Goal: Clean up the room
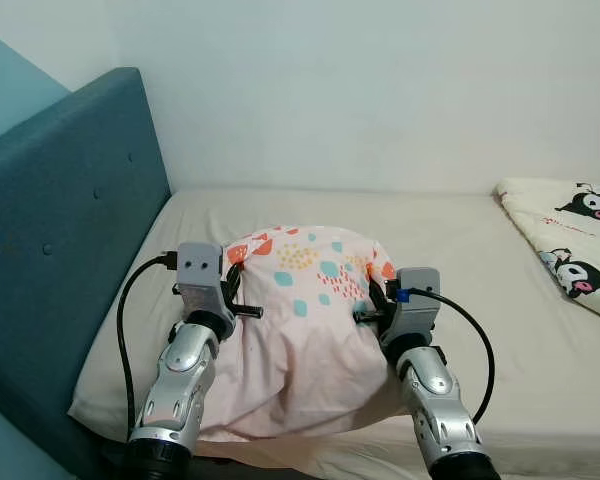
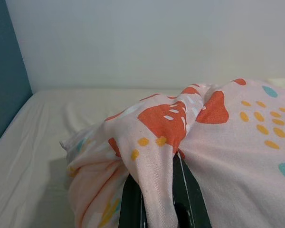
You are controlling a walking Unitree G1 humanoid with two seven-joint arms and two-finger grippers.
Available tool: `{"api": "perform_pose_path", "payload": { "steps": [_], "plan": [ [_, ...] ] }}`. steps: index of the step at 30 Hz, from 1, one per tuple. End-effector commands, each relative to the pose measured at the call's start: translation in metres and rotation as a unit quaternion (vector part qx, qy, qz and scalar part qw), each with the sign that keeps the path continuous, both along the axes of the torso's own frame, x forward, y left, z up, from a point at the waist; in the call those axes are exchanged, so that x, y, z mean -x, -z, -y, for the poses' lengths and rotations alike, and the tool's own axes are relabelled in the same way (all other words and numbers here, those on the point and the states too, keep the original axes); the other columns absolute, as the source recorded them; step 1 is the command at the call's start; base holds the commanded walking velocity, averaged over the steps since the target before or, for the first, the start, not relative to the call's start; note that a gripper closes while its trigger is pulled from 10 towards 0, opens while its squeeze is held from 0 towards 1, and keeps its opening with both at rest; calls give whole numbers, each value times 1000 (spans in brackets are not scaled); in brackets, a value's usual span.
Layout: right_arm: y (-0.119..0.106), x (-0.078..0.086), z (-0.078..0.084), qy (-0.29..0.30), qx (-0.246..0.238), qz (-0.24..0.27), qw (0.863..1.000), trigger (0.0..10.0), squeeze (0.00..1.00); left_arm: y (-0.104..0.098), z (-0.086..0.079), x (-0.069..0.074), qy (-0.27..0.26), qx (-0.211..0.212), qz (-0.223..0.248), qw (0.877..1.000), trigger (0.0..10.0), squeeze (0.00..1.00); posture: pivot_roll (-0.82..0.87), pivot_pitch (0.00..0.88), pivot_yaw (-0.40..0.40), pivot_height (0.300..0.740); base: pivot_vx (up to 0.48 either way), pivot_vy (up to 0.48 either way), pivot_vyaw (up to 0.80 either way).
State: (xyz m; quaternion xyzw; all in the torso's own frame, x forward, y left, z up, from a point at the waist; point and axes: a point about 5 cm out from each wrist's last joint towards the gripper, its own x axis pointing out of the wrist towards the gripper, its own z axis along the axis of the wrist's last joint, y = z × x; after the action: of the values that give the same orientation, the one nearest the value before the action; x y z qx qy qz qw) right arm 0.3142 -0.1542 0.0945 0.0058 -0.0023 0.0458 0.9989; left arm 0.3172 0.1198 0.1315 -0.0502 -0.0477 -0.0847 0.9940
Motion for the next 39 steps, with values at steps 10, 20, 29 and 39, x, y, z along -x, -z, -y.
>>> {"api": "perform_pose_path", "payload": {
  "steps": [10, 20, 29, 39],
  "plan": [
    [-3, -1, 2, 0, 2, 4, 1000, 10000, 0, -15, -2, 0, 1, 1, 40, 999, 10000, 0, 10, 0, -53, 740, 145, 0, 0],
    [-4, -4, -1, -7, 3, 4, 1000, 10000, 0, -15, -4, 2, -2, 6, 42, 999, 10000, 0, 15, 0, -66, 740, 337, 0, 0],
    [-5, -5, -2, -12, 6, 4, 1000, 10000, 0, -15, -4, 4, -7, 14, 45, 999, 10000, 0, 12, 0, -63, 740, 291, 0, 0],
    [-4, -3, -2, -11, 5, 3, 1000, 10000, 0, -16, -5, 4, -6, 14, 48, 999, 10000, 0, 14, 0, -60, 740, 0, 0, 0]
  ]
}}
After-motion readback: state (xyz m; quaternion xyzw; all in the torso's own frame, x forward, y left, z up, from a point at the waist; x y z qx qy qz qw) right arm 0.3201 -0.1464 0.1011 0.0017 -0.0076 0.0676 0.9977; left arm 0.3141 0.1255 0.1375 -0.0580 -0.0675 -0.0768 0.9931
